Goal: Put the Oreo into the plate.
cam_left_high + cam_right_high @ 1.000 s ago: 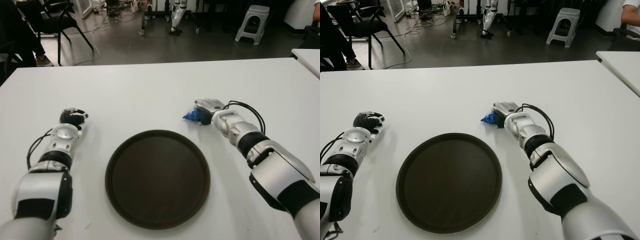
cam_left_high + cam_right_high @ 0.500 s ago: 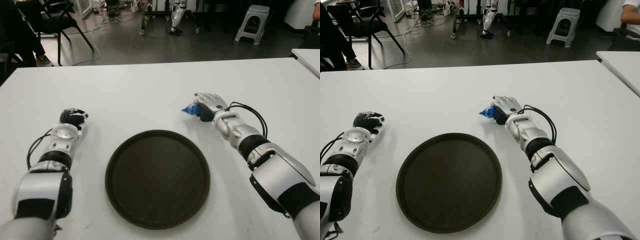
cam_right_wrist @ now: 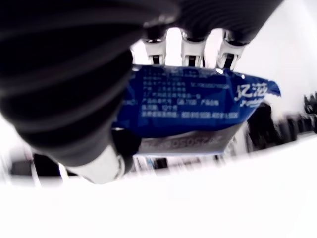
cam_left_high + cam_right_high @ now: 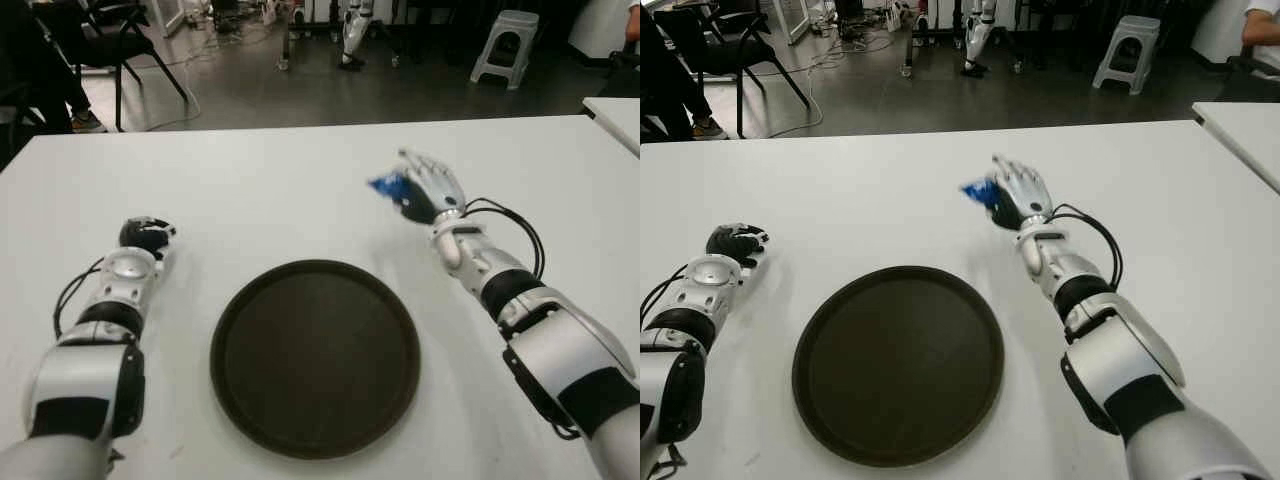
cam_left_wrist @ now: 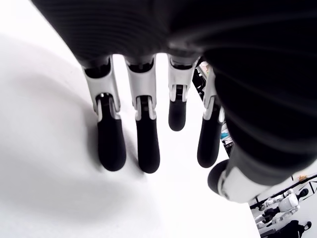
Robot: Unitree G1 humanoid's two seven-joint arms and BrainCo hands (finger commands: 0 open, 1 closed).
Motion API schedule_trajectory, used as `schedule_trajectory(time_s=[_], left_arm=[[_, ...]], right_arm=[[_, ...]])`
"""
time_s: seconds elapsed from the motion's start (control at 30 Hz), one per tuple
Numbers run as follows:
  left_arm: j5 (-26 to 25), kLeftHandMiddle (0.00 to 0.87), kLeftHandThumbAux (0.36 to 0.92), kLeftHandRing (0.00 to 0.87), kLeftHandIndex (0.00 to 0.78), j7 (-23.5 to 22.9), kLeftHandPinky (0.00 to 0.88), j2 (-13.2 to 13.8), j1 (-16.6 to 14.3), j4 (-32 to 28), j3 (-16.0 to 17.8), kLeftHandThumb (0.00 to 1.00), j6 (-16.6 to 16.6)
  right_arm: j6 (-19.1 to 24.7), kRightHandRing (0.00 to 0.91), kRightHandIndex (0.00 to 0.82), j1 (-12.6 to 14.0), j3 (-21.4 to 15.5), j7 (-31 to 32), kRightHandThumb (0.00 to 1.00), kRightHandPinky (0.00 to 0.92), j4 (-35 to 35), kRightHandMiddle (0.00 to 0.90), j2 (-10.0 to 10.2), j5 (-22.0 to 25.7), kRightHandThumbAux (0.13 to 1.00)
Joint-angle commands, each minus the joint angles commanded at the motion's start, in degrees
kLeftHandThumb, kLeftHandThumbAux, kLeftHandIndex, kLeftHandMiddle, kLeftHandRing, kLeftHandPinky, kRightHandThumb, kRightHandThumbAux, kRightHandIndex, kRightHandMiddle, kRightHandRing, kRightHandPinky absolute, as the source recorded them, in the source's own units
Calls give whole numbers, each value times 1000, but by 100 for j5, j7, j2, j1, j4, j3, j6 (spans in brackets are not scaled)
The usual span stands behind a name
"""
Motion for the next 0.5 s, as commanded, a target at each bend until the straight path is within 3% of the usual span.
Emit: schedule_trajectory(time_s=[0.27,0.5], left_arm=[[-8,140,724,148,399,12,147,-8,0,0,0,678,2],[-14,138,724,153,398,14,161,-8,-21,4,4,677,58]], right_arm=[[-484,109,415,144,-199,-213,704,128,-553,100,-129,111,724],[-706,133,416,218,-298,-252,706,173,-645,114,-151,177,723]])
